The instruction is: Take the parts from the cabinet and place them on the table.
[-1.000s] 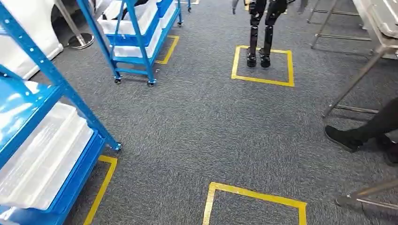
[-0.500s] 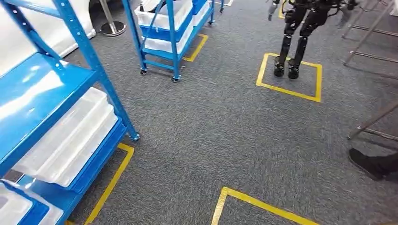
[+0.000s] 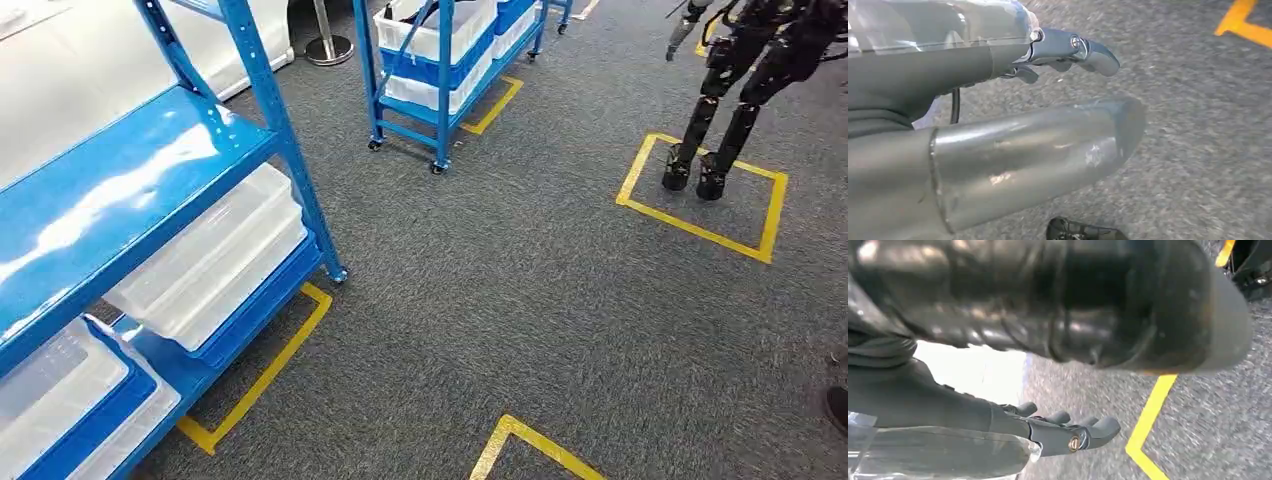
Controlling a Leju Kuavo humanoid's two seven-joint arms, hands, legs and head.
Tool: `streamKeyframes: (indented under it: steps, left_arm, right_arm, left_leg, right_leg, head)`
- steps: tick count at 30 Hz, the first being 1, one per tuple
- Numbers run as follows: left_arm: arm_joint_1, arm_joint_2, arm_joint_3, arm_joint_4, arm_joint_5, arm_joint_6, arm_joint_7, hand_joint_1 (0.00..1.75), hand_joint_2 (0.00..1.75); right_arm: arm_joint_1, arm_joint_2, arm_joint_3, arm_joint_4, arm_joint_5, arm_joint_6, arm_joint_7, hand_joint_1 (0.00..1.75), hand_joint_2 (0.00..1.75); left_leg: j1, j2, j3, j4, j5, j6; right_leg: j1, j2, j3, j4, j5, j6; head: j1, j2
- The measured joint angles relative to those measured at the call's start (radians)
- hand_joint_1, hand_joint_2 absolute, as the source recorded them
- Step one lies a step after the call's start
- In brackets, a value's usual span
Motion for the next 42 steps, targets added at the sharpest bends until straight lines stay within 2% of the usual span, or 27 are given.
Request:
streamKeyframes:
  steps: [2,3,4,8,9,10,11,13,14,15,17,18,19,20,23,24,26,27,29,30,32,33,34,35,39,40,42]
  left_arm:
    - [0.003,0.0,0.0,0.0,0.0,0.0,0.001,0.0,0.0]
    - [0.001,0.001,0.0,0.0,0.0,0.0,0.001,0.0,0.0]
    - [-0.002,0.001,0.0,0.0,-0.002,0.0,0.001,0.0,0.0]
    - [0.0,0.001,0.0,0.0,-0.008,-0.001,0.002,0.0,0.0]
    - [0.001,0.001,0.0,0.0,-0.01,-0.001,0.002,0.0,0.0]
    - [0.002,0.001,0.0,0.0,-0.013,-0.001,0.002,0.0,0.0]
    - [-0.001,0.001,0.0,0.0,-0.017,-0.001,0.004,0.0,0.0]
    - [-0.005,0.001,0.0,0.0,-0.022,0.0,0.004,0.0,0.0]
    - [-0.005,0.001,0.0,0.0,-0.024,0.0,0.004,0.0,0.0]
    - [-0.004,0.001,0.0,0.0,-0.026,0.0,0.005,0.0,0.0]
    - [-0.003,0.001,0.0,0.0,-0.029,0.0,0.005,0.0,0.0]
    - [-0.003,0.0,0.0,0.0,-0.03,0.0,0.005,0.0,0.0]
    - [-0.003,0.0,0.0,0.0,-0.031,0.001,0.005,0.0,0.0]
    - [-0.006,-0.003,0.0,0.0,-0.032,0.001,0.005,0.0,0.0]
    - [0.0,-0.002,0.0,0.0,-0.036,0.003,0.005,0.0,0.0]
    - [0.001,-0.001,0.0,0.0,-0.038,0.004,0.005,0.0,0.0]
    - [0.0,-0.003,0.0,0.0,-0.039,0.005,0.005,0.0,0.0]
    - [-0.005,-0.003,0.0,0.0,-0.039,0.005,0.005,0.0,0.0]
    - [-0.007,-0.003,0.0,0.0,-0.04,0.006,0.005,0.0,0.0]
    - [-0.005,-0.003,0.0,0.0,-0.041,0.006,0.005,0.0,0.0]
    - [0.0,-0.003,0.001,0.0,-0.041,0.007,0.005,0.0,0.0]
    - [0.0,-0.003,0.001,0.0,-0.041,0.009,0.005,0.0,0.0]
    - [-0.002,-0.003,0.001,0.0,-0.041,0.01,0.005,0.0,0.0]
    - [-0.006,-0.003,0.001,0.0,-0.042,0.01,0.006,0.0,0.0]
    - [0.001,-0.004,0.001,0.0,-0.044,0.013,0.01,0.0,0.0]
    - [0.002,-0.004,0.001,0.0,-0.046,0.015,0.01,0.0,0.0]
    - [-0.001,-0.006,0.001,0.0,-0.05,0.019,0.009,0.0,0.0]
  right_arm:
    - [-0.002,0.0,0.0,0.0,0.0,0.0,0.0,0.0,0.0]
    - [-0.002,0.0,0.0,0.0,0.0,0.001,0.0,0.0,0.0]
    - [-0.002,0.0,0.0,0.0,0.0,0.001,0.0,0.0,0.0]
    - [-0.009,0.0,0.0,0.0,0.0,0.002,-0.002,0.0,0.0]
    - [-0.009,0.0,-0.001,0.0,0.0,0.003,-0.003,0.0,0.0]
    - [-0.009,0.0,-0.001,0.001,0.0,0.005,-0.003,0.0,0.0]
    - [-0.008,0.0,-0.001,0.001,0.001,0.005,-0.006,0.0,0.0]
    - [-0.006,0.0,-0.001,0.001,0.003,0.007,-0.007,0.0,0.0]
    - [-0.005,0.0,-0.001,0.002,0.005,0.01,-0.008,0.0,0.0]
    - [-0.004,0.0,-0.002,0.002,0.006,0.012,-0.008,0.0,0.0]
    - [-0.004,0.0,-0.002,0.002,0.008,0.017,-0.009,0.0,0.0]
    - [-0.003,0.0,-0.002,0.002,0.009,0.017,-0.009,0.0,0.0]
    - [0.0,-0.002,-0.003,0.002,0.01,0.017,-0.009,0.0,0.0]
    - [0.001,-0.005,-0.004,0.002,0.011,0.017,-0.009,0.0,0.0]
    - [-0.005,-0.006,-0.006,0.002,0.015,0.019,-0.013,0.0,0.0]
    - [-0.007,-0.005,-0.007,0.002,0.017,0.019,-0.014,0.0,0.0]
    - [-0.003,-0.005,-0.008,0.002,0.017,0.021,-0.016,0.0,0.0]
    - [0.0,-0.005,-0.009,0.003,0.017,0.023,-0.016,0.0,0.0]
    - [0.002,-0.005,-0.01,0.003,0.017,0.023,-0.017,0.0,0.0]
    - [0.002,-0.005,-0.011,0.003,0.017,0.023,-0.018,0.0,0.0]
    - [0.002,-0.006,-0.013,0.003,0.017,0.023,-0.018,0.0,0.0]
    - [0.001,-0.005,-0.014,0.003,0.017,0.024,-0.018,0.0,0.0]
    - [0.001,-0.005,-0.015,0.003,0.017,0.027,-0.018,0.0,0.0]
    - [0.002,-0.006,-0.016,0.003,0.017,0.029,-0.018,0.0,0.0]
    - [-0.01,-0.006,-0.017,0.003,0.017,0.035,-0.018,0.0,0.0]
    - [-0.006,-0.006,-0.017,0.003,0.018,0.035,-0.018,0.0,0.0]
    - [-0.003,-0.006,-0.017,0.003,0.02,0.035,-0.019,0.0,0.0]
  left_leg:
    - [0.002,0.01,0.07,-0.132,0.078,0.0]
    - [0.001,0.037,0.121,-0.225,0.119,0.003]
    - [-0.003,0.094,0.154,-0.287,0.124,0.007]
    - [-0.016,0.052,0.149,-0.293,0.121,0.033]
    - [-0.005,0.039,0.163,-0.304,0.13,0.045]
    - [-0.005,0.031,0.163,-0.307,0.131,0.049]
    - [-0.005,0.022,0.162,-0.306,0.132,0.056]
    - [-0.008,0.001,0.159,-0.306,0.133,0.061]
    - [-0.009,-0.013,0.159,-0.306,0.133,0.062]
    - [-0.01,-0.03,0.161,-0.305,0.133,0.062]
    - [-0.01,-0.061,0.167,-0.304,0.131,0.061]
    - [-0.01,-0.075,0.169,-0.302,0.129,0.059]
    - [-0.008,-0.087,0.167,-0.3,0.127,0.056]
    - [-0.015,-0.098,0.162,-0.291,0.123,0.049]
    - [-0.003,-0.129,0.151,-0.3,0.129,0.028]
    - [-0.008,-0.138,0.151,-0.298,0.127,0.021]
    - [-0.007,-0.04,0.118,-0.225,0.077,0.018]
    - [-0.005,-0.017,0.079,-0.148,0.036,0.014]
    - [-0.002,-0.003,0.005,-0.005,-0.019,0.005]
    - [0.0,-0.001,-0.007,0.017,-0.013,0.001]
    - [0.006,0.008,0.046,-0.088,0.062,-0.003]
    - [0.007,0.024,0.1,-0.189,0.111,-0.003]
    - [0.007,0.061,0.147,-0.274,0.139,0.0]
    - [-0.004,0.08,0.153,-0.29,0.124,0.007]
    - [-0.004,0.037,0.149,-0.297,0.131,0.034]
    - [0.003,0.026,0.159,-0.304,0.136,0.043]
    - [0.002,0.009,0.156,-0.304,0.139,0.052]
  right_leg:
    - [0.0,-0.025,0.005,0.001,-0.005,0.005]
    - [0.0,-0.036,0.01,0.003,-0.009,0.009]
    - [0.005,-0.046,0.014,0.006,-0.013,0.015]
    - [0.006,-0.085,0.028,0.001,-0.02,0.036]
    - [0.005,-0.07,0.031,0.006,-0.029,0.047]
    - [0.0,-0.017,0.025,0.03,-0.048,0.049]
    - [-0.001,0.02,-0.003,0.088,-0.088,0.048]
    - [-0.001,0.042,-0.082,0.245,-0.16,0.049]
    - [0.0,0.045,-0.116,0.304,-0.172,0.049]
    - [0.0,0.046,-0.127,0.312,-0.154,0.048]
    - [0.0,0.054,-0.083,0.192,-0.058,0.041]
    - [0.0,0.075,-0.046,0.103,-0.006,0.035]
    - [-0.001,0.125,-0.023,0.034,0.014,0.028]
    - [-0.004,0.143,-0.016,0.017,0.008,0.026]
    - [0.006,0.11,-0.016,0.02,0.006,0.021]
    - [-0.007,0.098,-0.011,0.004,0.012,0.014]
    - [-0.005,0.068,0.0,-0.006,0.015,0.001]
    - [-0.003,0.051,-0.001,-0.006,0.013,-0.001]
    - [-0.001,0.02,-0.001,-0.005,0.008,-0.002]
    - [-0.001,0.008,0.0,-0.005,0.007,-0.001]
    - [-0.002,-0.016,0.006,-0.003,0.001,0.005]
    - [-0.003,-0.028,0.011,-0.002,-0.003,0.009]
    - [-0.002,-0.039,0.016,0.001,-0.009,0.015]
    - [0.005,-0.047,0.018,0.004,-0.015,0.024]
    - [0.003,-0.078,0.032,-0.001,-0.018,0.045]
    - [-0.004,-0.058,0.034,0.008,-0.031,0.053]
    - [-0.004,0.021,-0.016,0.118,-0.103,0.055]
  head:
    - [0.0,0.0]
    - [0.0,0.0]
    - [0.0,0.0]
    - [0.002,0.0]
    - [0.002,0.0]
    - [0.003,0.0]
    - [0.003,0.0]
    - [0.003,0.0]
    - [0.003,0.0]
    - [0.003,0.0]
    - [0.003,0.0]
    - [0.003,0.0]
    - [0.003,0.0]
    - [0.002,0.0]
    - [0.003,0.0]
    - [0.002,0.0]
    - [-0.003,0.0]
    - [-0.003,0.0]
    - [-0.003,0.0]
    - [-0.003,0.0]
    - [-0.003,0.0]
    - [-0.003,0.0]
    - [-0.003,0.0]
    - [-0.003,0.0]
    - [-0.001,0.0]
    - [0.0,0.0]
    - [0.002,0.0]
